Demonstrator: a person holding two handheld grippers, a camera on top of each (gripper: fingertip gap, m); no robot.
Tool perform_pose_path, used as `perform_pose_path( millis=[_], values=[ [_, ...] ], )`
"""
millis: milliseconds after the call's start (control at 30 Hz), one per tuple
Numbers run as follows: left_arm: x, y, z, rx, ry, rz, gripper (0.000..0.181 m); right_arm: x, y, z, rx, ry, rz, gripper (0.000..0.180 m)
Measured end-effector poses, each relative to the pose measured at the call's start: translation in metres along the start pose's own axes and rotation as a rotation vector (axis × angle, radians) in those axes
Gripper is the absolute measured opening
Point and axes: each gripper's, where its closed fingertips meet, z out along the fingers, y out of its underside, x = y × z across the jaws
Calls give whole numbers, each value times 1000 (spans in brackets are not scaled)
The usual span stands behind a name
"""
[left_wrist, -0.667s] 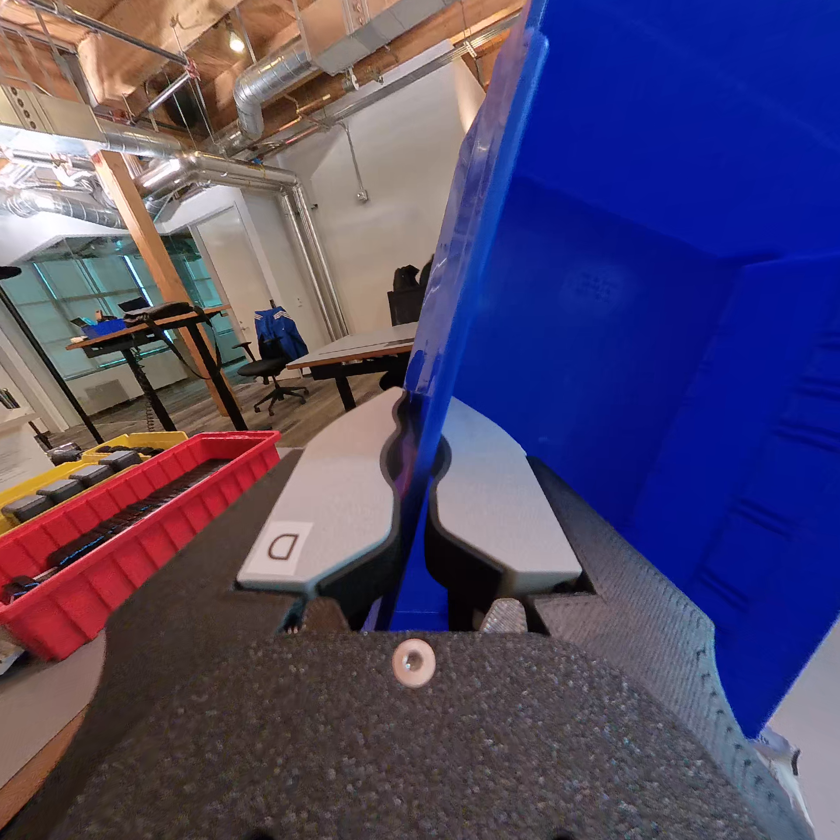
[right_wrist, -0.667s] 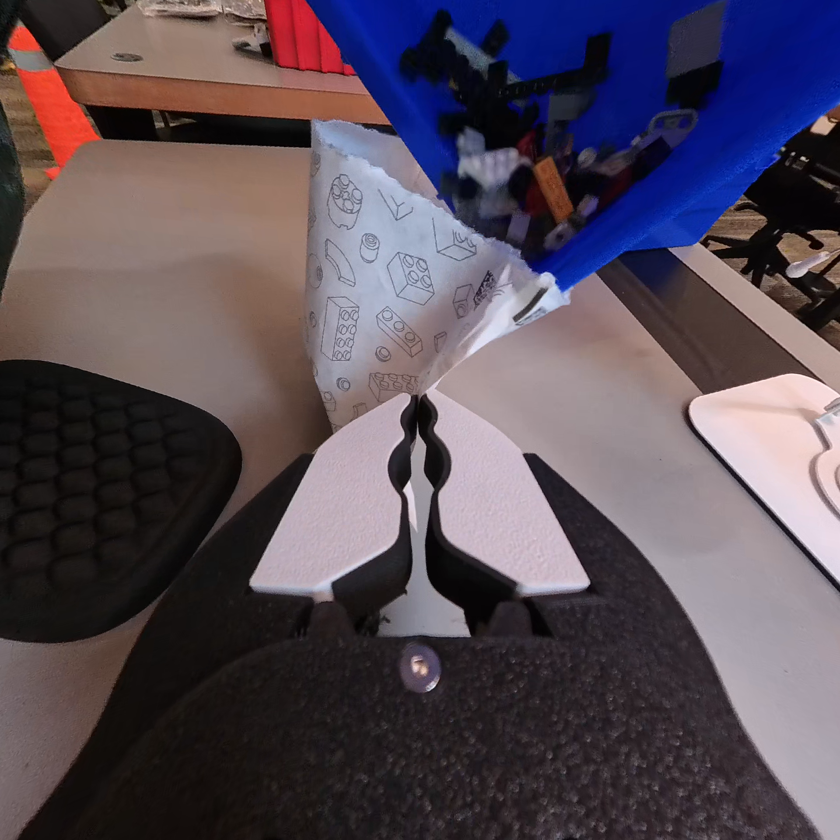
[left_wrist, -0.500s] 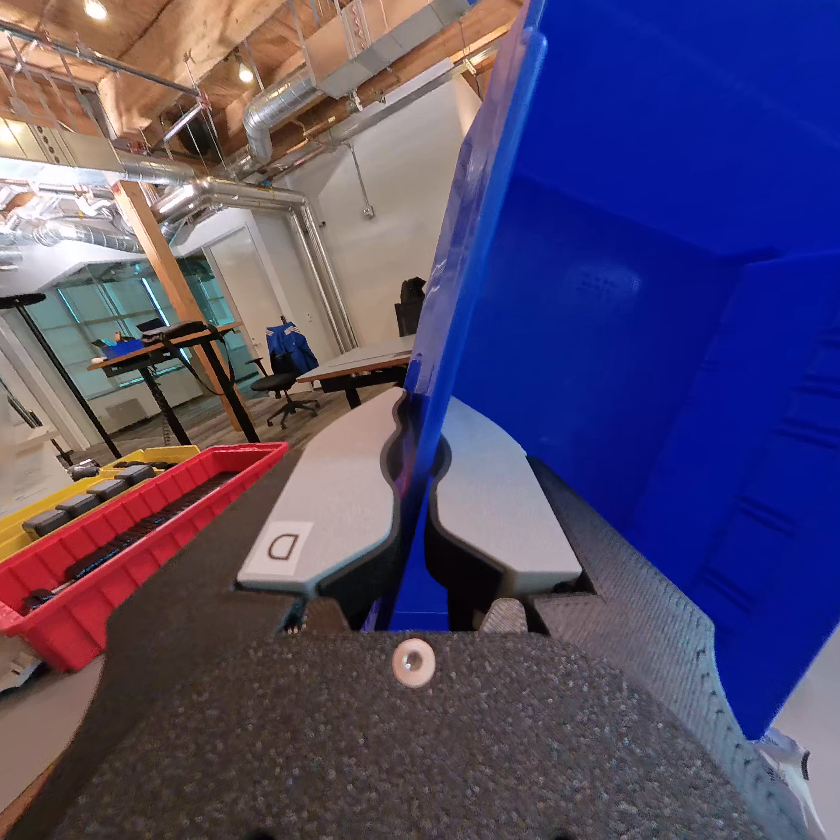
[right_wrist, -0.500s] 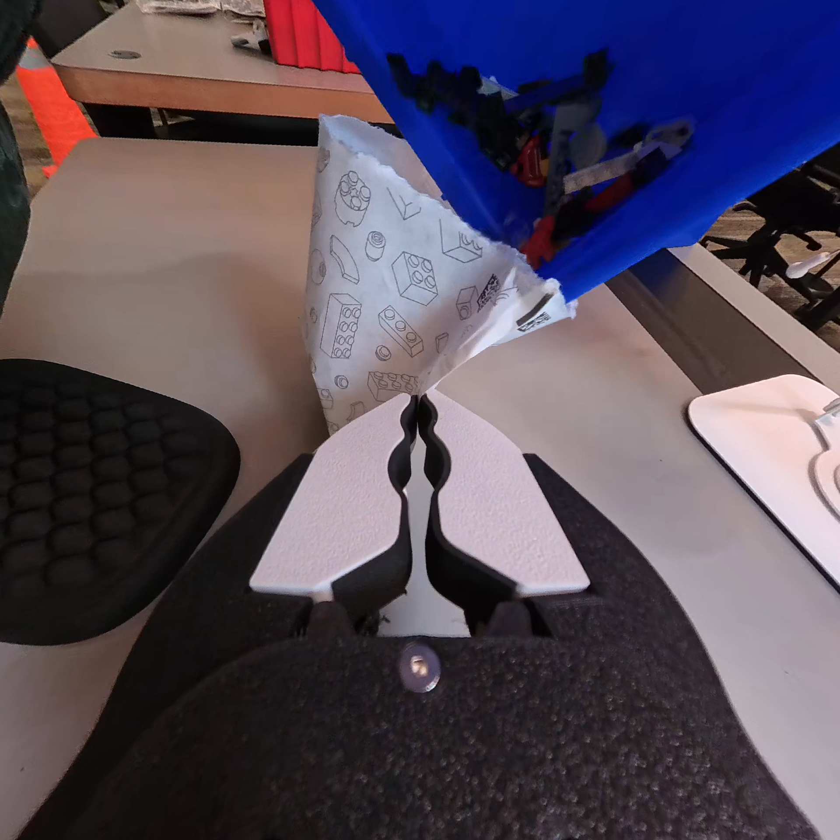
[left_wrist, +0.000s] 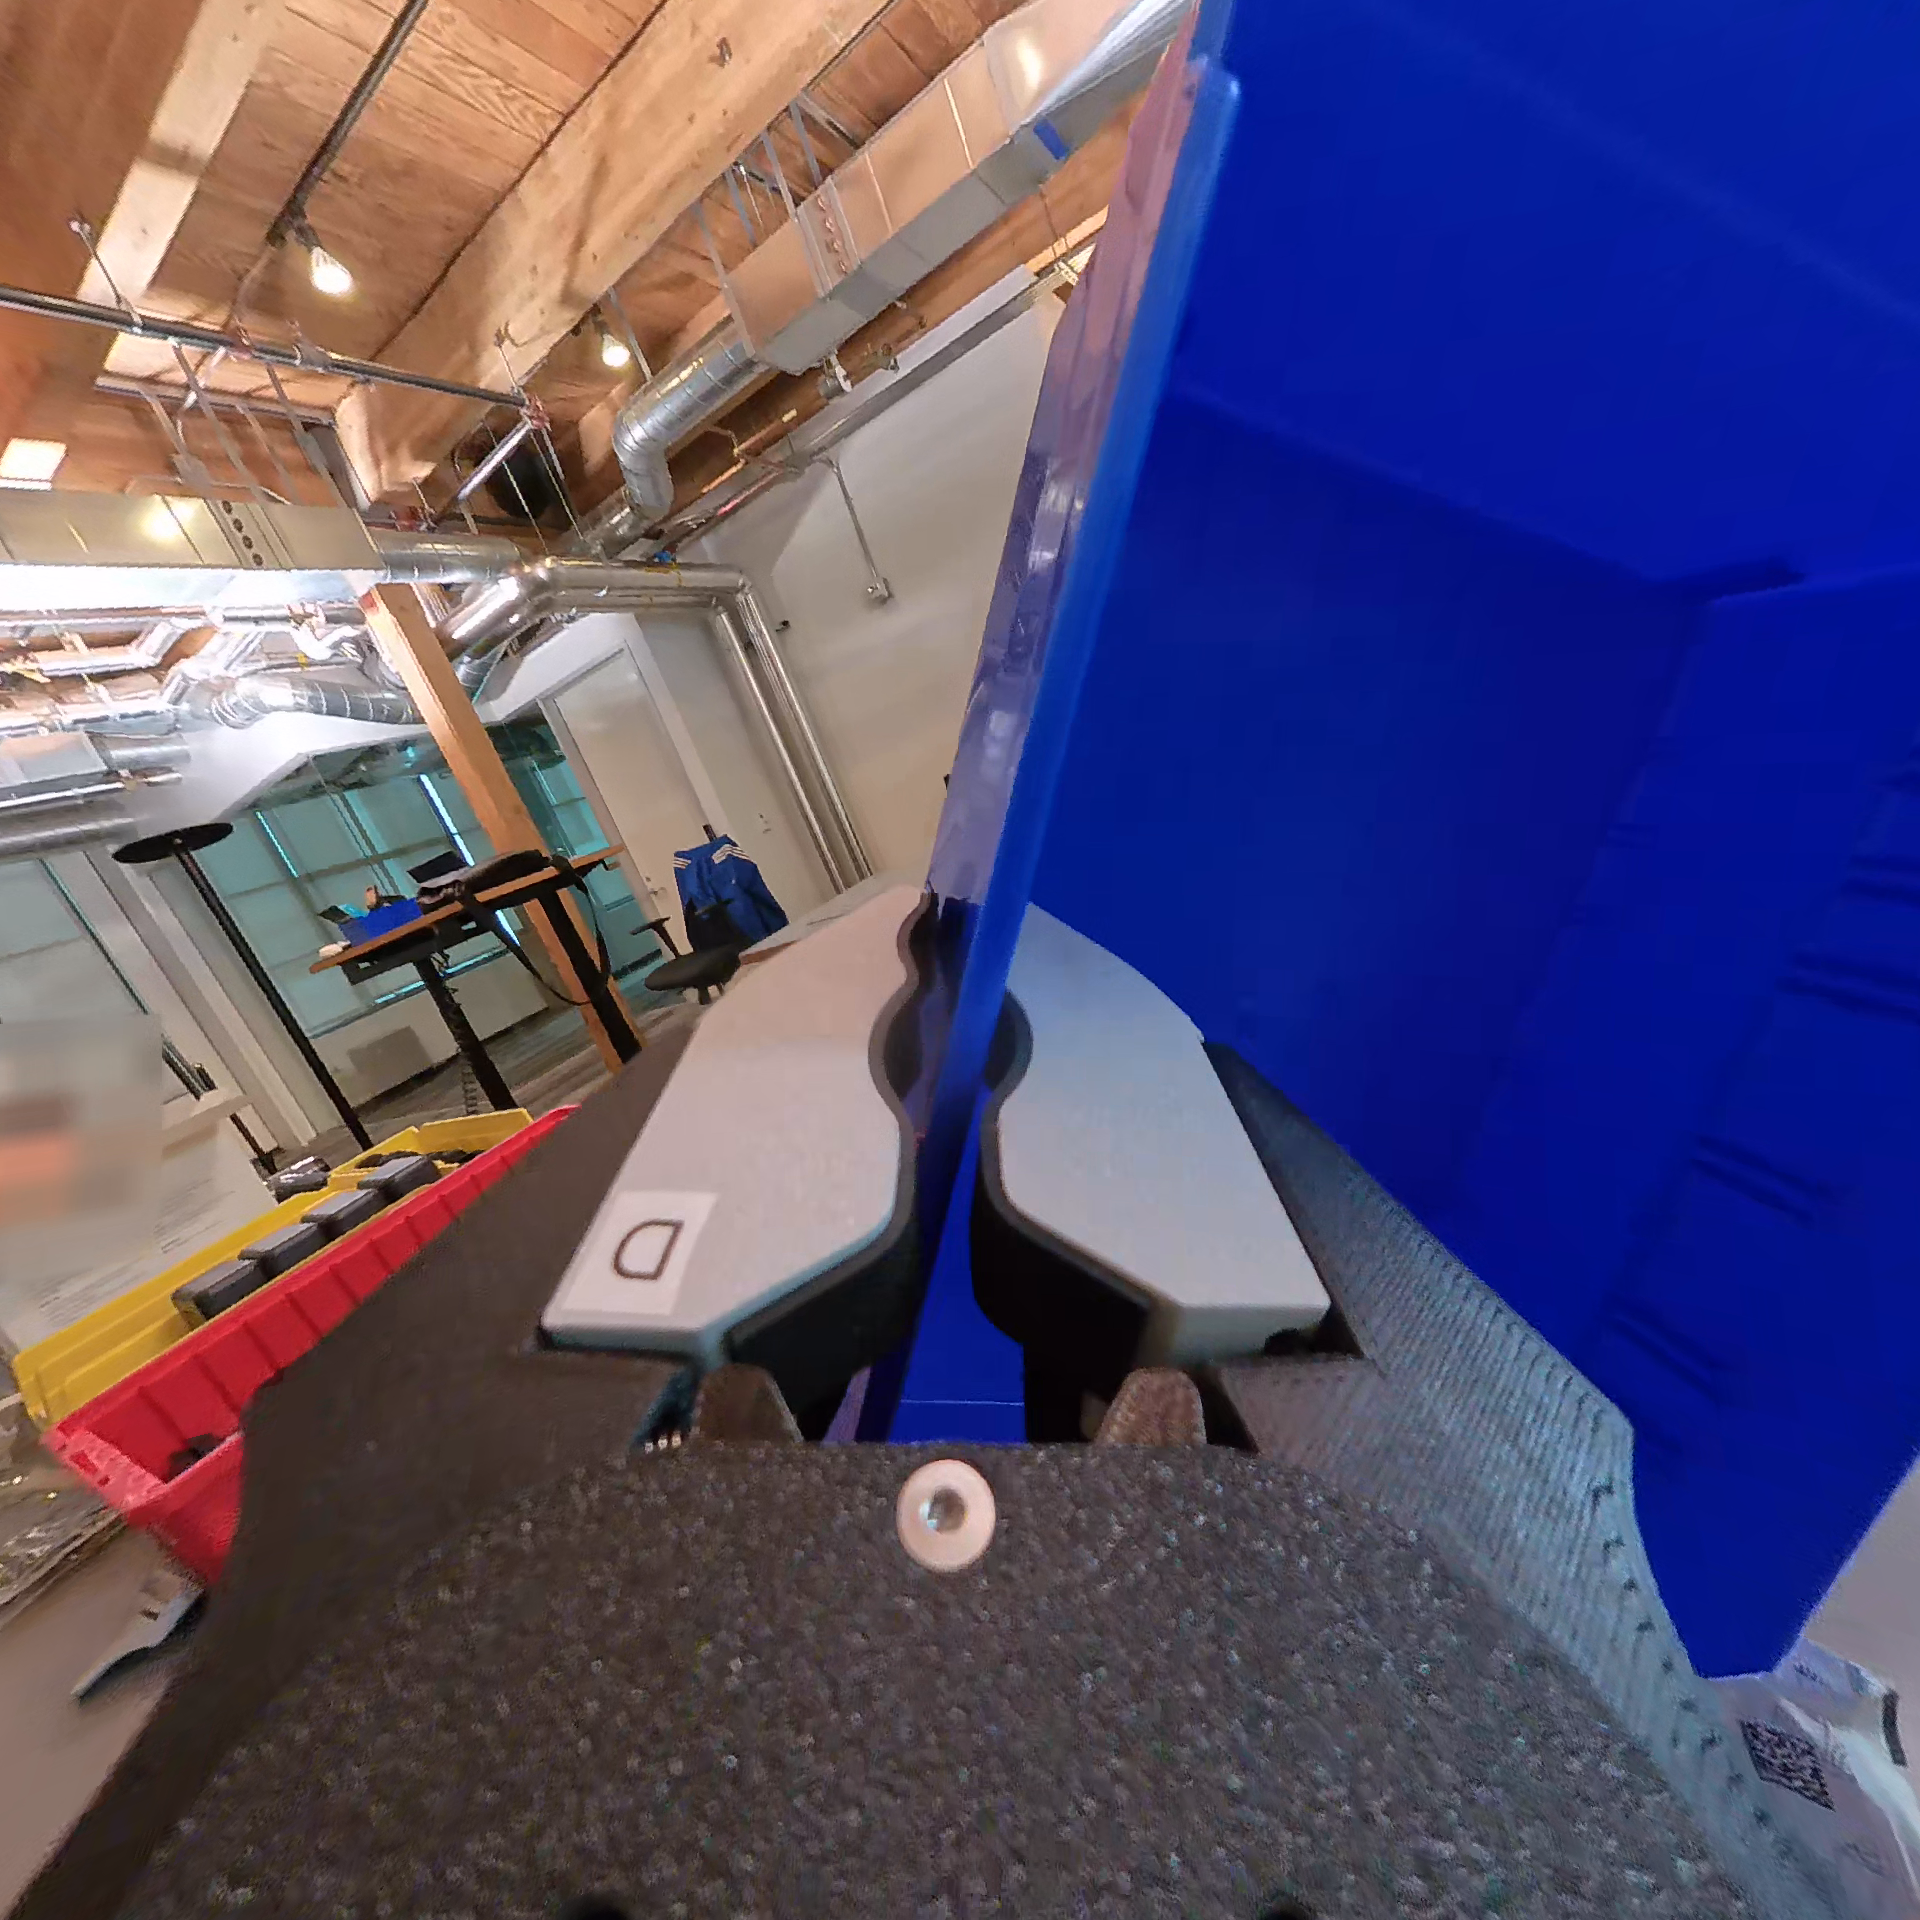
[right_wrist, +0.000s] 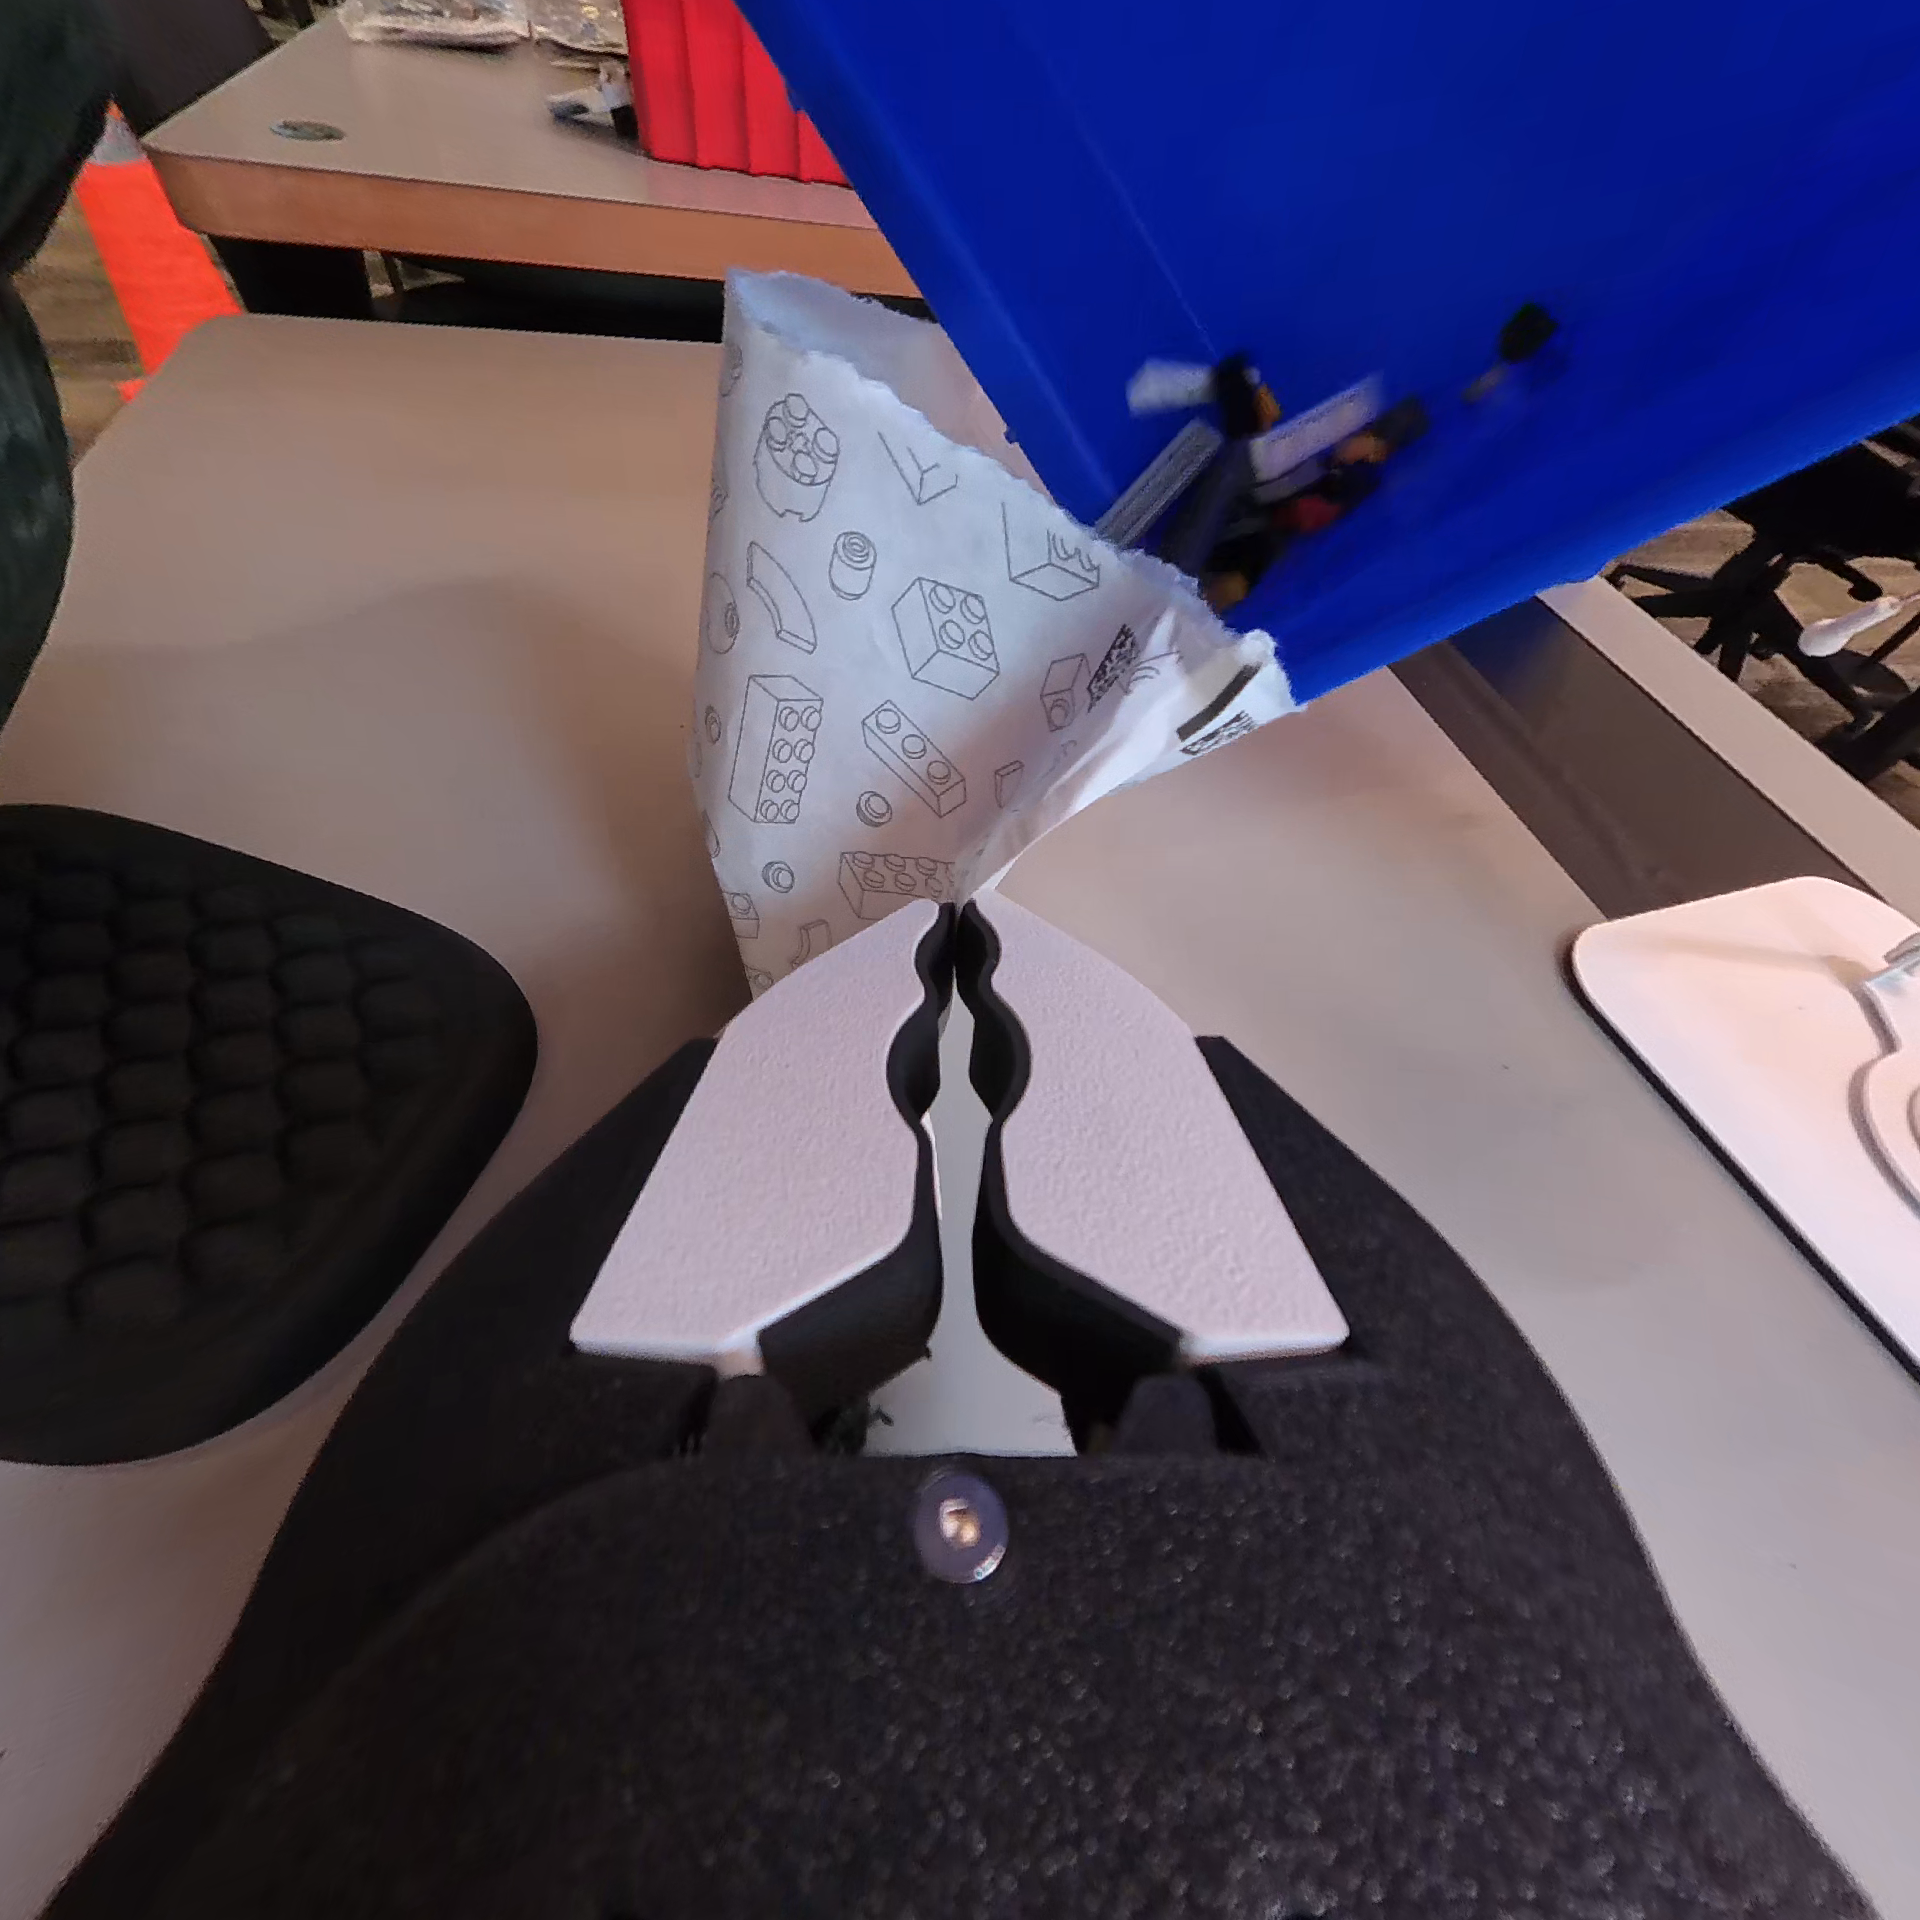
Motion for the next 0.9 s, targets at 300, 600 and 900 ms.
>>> perform_pose_path(
  millis=[300, 600, 900],
  values=[
    [2, -6, -8, 77, -33, 28, 4, 0, 1, 1, -4, 4, 16, 0],
    [6, -7, -10, 92, -37, 54, 4, -1, 1, 1, -5, -2, 25, 0],
    [11, -5, -8, 106, -44, 88, 4, -1, 1, 1, -2, -5, 28, 0]
  ],
)
